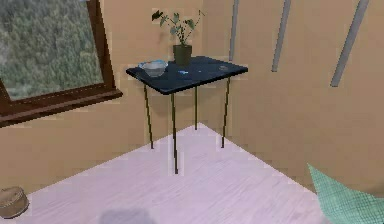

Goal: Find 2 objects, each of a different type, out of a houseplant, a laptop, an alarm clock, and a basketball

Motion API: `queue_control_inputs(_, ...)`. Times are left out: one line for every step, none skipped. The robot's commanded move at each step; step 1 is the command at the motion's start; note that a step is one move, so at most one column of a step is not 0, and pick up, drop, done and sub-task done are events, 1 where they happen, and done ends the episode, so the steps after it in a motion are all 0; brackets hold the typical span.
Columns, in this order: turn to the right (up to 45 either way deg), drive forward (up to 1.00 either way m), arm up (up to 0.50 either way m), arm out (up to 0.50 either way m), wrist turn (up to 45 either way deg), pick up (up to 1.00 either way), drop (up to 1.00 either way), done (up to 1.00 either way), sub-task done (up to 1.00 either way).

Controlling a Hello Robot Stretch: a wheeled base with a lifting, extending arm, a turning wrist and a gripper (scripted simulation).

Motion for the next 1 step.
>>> queue_control_inputs(3.0, 0.0, 0.0, 0.0, 0.0, 0.0, 0.0, 0.0, 0.0)
